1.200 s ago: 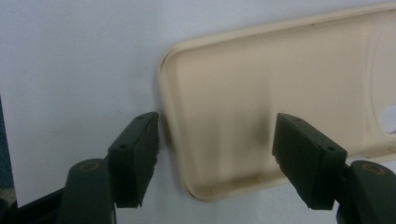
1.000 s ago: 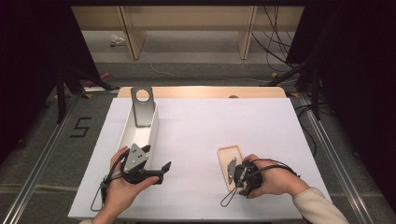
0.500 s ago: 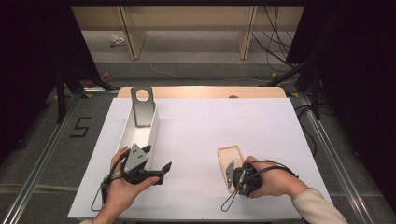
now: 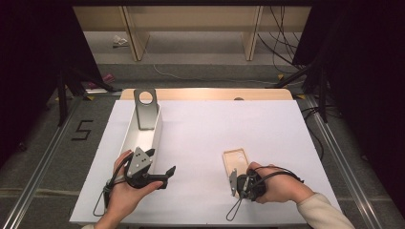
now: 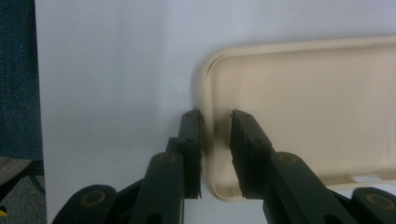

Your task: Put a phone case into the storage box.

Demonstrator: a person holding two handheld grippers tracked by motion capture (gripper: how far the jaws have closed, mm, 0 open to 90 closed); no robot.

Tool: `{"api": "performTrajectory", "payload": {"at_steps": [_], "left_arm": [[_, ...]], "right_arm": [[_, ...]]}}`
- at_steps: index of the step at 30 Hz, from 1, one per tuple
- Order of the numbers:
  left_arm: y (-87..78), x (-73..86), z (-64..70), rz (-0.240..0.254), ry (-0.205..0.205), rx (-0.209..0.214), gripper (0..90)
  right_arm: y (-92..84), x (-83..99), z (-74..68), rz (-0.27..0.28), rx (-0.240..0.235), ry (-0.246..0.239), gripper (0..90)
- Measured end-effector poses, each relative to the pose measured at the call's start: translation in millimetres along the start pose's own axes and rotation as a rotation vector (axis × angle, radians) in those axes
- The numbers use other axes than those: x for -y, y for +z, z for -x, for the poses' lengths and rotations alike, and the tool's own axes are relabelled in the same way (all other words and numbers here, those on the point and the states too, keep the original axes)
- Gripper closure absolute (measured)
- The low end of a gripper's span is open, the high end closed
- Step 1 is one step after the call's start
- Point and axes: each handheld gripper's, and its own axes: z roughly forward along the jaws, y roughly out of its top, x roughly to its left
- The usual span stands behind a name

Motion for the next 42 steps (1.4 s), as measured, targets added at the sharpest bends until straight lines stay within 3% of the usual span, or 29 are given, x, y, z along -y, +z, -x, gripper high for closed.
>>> {"api": "performTrajectory", "payload": {"at_steps": [12,26,37,42], "left_arm": [[0.0,-0.2,0.5,0.001,0.001,0.003,9.4],[-0.1,-0.2,0.3,0.002,0.003,0.002,9.4],[0.0,-0.4,1.0,0.003,0.0,0.002,9.7],[0.1,-0.1,0.8,0.001,0.002,0.002,9.7]], "right_arm": [[-0.9,-2.7,-2.6,-0.013,-0.015,-0.017,84.4],[-2.5,-2.2,-3.1,-0.011,-0.031,-0.021,87.0],[-13.9,-0.7,-2.6,0.048,0.008,-0.006,87.1],[-18.2,1.0,-1.0,0.111,0.032,0.011,87.2]]}}
